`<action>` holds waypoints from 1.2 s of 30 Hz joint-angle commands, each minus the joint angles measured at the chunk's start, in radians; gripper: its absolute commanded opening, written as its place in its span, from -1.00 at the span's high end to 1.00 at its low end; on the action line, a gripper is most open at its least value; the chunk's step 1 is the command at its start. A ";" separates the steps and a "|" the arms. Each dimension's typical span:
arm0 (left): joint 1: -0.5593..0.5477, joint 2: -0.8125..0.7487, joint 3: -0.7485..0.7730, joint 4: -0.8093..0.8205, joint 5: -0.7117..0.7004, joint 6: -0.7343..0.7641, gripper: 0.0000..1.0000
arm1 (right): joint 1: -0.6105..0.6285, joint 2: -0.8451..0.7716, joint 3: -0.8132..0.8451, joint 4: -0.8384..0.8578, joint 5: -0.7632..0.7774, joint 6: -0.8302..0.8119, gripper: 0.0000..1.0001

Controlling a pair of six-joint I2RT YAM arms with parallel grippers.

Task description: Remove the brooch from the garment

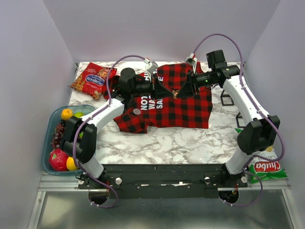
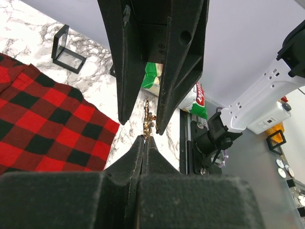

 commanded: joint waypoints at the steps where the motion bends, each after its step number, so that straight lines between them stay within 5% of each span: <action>1: -0.013 0.006 0.030 0.020 0.035 0.014 1.00 | 0.006 0.012 0.023 0.039 -0.011 0.027 0.07; 36: -0.045 0.003 0.073 -0.086 0.062 0.128 1.00 | -0.004 0.021 0.052 0.112 0.217 0.142 0.07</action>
